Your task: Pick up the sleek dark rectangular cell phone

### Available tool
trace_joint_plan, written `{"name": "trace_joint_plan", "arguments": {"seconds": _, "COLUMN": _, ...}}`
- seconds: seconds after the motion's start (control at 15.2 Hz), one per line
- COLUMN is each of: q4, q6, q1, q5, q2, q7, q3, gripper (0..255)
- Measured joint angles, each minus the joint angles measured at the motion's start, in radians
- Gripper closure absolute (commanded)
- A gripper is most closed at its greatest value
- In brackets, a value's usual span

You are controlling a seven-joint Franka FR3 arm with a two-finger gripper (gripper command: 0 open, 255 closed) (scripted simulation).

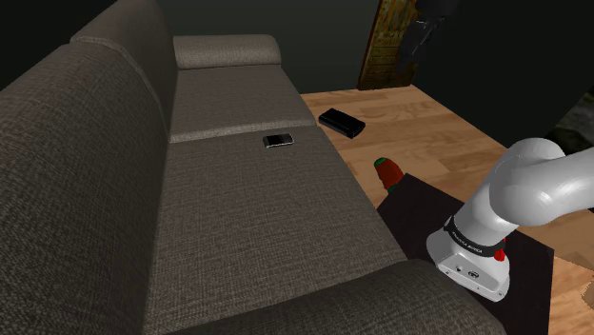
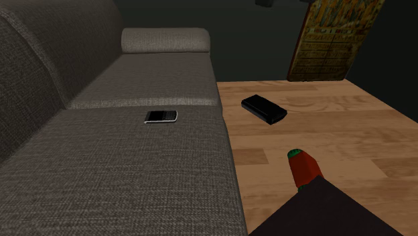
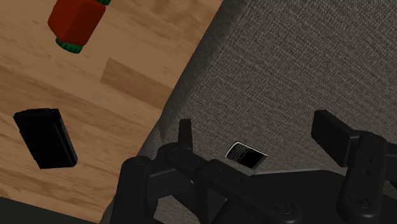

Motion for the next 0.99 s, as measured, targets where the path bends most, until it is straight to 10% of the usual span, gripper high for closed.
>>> {"name": "trace_joint_plan", "arguments": {"seconds": 0.99, "q4": 0.043, "q6": 0.334, "q1": 0.072, "q5": -0.009, "q2": 0.41, "q7": -0.255, "q3": -0.049, "gripper": 0}}
